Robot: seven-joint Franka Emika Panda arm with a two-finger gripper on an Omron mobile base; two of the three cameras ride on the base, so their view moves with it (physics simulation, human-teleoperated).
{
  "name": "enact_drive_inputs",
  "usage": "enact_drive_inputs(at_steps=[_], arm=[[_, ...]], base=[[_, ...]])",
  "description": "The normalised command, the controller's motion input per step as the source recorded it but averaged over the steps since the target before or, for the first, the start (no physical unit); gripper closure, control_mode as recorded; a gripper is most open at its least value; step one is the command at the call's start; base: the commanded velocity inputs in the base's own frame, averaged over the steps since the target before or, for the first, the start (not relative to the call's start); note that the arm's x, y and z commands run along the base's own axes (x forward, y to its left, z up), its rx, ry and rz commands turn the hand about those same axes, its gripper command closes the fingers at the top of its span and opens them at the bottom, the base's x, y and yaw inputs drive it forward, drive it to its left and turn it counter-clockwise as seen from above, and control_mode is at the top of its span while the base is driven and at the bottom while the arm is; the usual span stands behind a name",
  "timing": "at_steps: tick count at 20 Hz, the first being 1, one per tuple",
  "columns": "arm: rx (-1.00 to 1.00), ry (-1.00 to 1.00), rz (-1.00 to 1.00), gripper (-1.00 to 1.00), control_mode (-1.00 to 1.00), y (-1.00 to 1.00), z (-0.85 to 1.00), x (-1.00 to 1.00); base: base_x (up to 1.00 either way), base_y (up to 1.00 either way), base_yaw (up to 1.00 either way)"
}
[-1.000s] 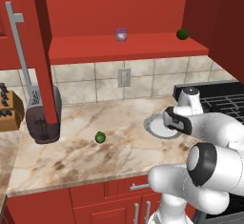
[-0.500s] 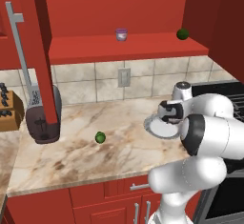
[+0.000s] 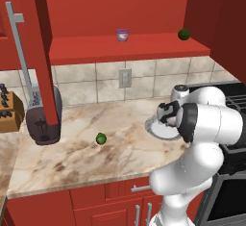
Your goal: Pick the avocado and bread from the counter and place them on the plate. Then pick the jam from the cabinet and place it next to the plate. Lastly close the cabinet door.
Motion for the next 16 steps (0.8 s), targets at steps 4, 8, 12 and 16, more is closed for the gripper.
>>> enact_drive_inputs(at_steps=[4,8,12,16], arm=[[0.00,0.00,-0.01,1.00,-1.00,0.00,-0.26,0.04],[0.00,0.00,-0.01,1.00,-1.00,0.00,-0.24,0.04],[0.00,0.00,0.00,1.00,-1.00,0.00,-0.21,0.07],[0.00,0.01,0.00,-1.00,-1.00,0.00,-0.10,0.07]], base=[[0.00,0.00,0.00],[0.00,0.00,0.00],[0.00,0.00,0.00],[0.00,0.00,0.00]])
